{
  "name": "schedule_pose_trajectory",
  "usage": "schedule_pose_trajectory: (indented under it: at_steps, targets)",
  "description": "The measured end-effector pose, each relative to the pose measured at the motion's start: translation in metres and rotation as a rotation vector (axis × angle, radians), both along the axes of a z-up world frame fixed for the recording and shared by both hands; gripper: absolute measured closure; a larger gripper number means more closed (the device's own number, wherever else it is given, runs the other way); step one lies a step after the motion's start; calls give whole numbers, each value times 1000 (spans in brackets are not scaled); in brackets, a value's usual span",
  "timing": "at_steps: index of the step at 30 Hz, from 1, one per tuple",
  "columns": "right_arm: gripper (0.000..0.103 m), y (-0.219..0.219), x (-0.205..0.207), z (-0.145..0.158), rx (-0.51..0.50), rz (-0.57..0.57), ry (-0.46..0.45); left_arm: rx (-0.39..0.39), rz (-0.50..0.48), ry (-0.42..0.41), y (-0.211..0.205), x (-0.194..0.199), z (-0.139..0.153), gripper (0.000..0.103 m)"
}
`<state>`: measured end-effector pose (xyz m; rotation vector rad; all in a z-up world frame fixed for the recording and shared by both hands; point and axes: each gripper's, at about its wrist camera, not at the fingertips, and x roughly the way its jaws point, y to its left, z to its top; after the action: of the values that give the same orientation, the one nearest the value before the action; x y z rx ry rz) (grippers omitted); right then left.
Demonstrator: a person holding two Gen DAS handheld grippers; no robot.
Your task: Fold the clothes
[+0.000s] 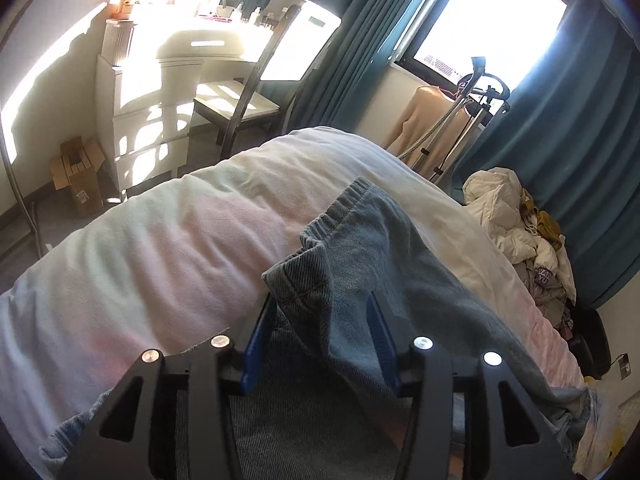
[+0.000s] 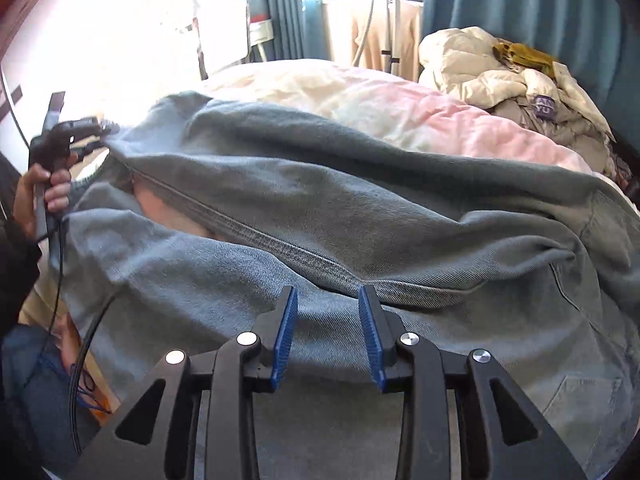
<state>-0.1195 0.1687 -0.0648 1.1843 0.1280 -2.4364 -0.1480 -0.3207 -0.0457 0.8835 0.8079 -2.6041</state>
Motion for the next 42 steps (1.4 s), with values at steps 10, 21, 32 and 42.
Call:
schedule_pose_trajectory:
  at_steps: [10, 21, 32, 42]
  targets:
    - [63, 63, 23, 9, -101, -361, 51, -82, -107, 54, 77, 37, 59, 52]
    - [63, 108, 26, 17, -146, -474, 134, -237, -464, -11, 268, -31, 61, 52]
    - [64, 148, 19, 5, -263, -532, 103, -338, -517, -247, 410, -168, -14, 52]
    - [64, 161, -6, -22, -279, -550, 60, -390, -431, -334, 429, -239, -46, 52]
